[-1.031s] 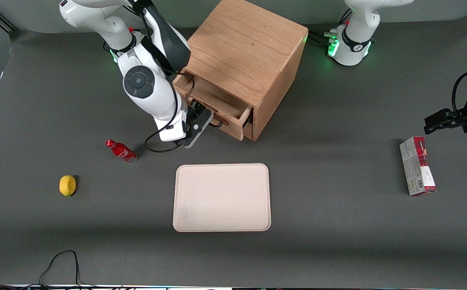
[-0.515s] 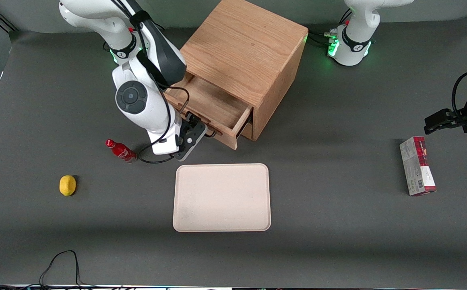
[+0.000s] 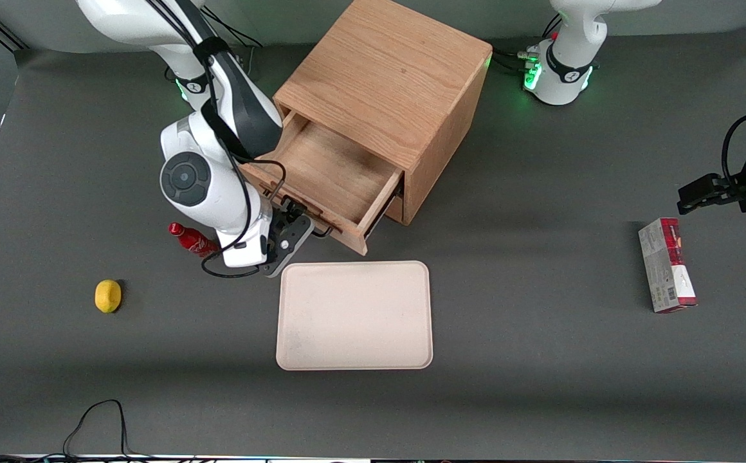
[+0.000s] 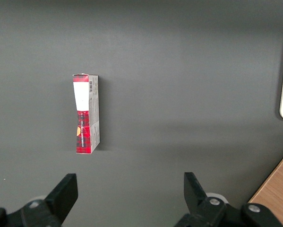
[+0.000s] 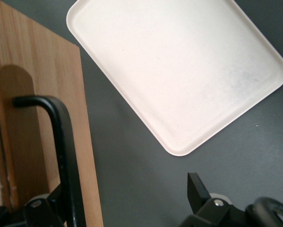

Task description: Open upper drawer

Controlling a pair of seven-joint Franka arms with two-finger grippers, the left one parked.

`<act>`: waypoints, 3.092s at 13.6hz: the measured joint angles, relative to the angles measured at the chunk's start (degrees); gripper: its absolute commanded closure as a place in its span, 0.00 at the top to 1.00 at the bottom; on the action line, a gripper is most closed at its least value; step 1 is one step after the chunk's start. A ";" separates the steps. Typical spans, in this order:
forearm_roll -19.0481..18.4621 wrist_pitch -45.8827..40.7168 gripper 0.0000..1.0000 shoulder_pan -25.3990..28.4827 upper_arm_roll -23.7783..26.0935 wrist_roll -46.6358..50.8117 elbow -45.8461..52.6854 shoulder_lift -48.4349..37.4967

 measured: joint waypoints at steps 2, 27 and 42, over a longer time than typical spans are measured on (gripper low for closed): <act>0.00 -0.02 1.00 -1.02 -0.01 -1.51 0.86 0.66; -0.94 -10.57 1.00 -7.07 -0.26 -3.23 17.61 5.98; -10.87 -32.56 1.00 -10.56 -9.57 20.84 25.31 -3.64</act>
